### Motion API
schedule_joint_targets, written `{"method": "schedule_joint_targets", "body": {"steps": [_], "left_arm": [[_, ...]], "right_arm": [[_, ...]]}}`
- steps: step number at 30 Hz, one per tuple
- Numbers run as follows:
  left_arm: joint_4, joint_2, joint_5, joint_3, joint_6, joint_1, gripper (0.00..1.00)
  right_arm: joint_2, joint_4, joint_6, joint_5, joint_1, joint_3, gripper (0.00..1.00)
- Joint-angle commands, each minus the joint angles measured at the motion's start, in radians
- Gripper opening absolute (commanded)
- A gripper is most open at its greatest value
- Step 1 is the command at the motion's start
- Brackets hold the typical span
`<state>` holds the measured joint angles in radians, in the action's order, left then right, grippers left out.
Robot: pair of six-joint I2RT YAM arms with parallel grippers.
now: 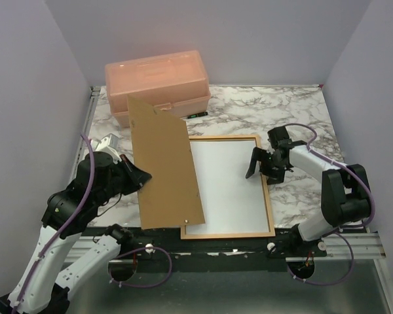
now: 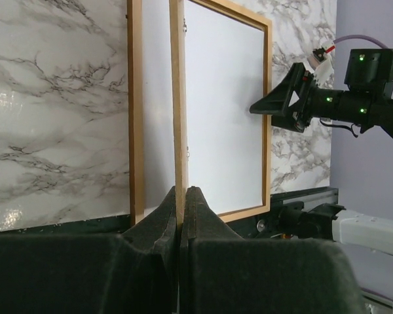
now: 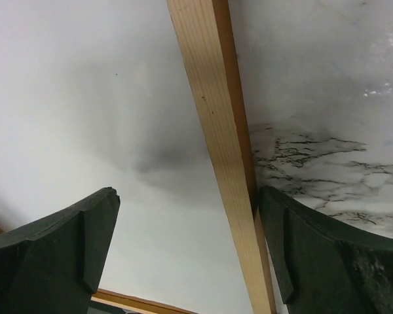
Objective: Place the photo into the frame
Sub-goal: Move the photo frame to the center of the board.
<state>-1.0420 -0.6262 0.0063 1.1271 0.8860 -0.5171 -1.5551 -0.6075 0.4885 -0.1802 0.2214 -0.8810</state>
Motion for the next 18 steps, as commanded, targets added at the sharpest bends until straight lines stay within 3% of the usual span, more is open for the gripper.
{"method": "schedule_joint_targets", "body": {"steps": [1,18], "left_arm": [[0.137,0.013,0.062,-0.019,-0.01,0.013,0.0],[0.26,0.025,0.334,-0.156,-0.066,0.189,0.0]], "right_arm": [[-0.017,0.055,0.009,-0.121,0.005,0.029,0.95],[-0.056,0.098,0.06,-0.154,0.106,-0.015,0.94]]}}
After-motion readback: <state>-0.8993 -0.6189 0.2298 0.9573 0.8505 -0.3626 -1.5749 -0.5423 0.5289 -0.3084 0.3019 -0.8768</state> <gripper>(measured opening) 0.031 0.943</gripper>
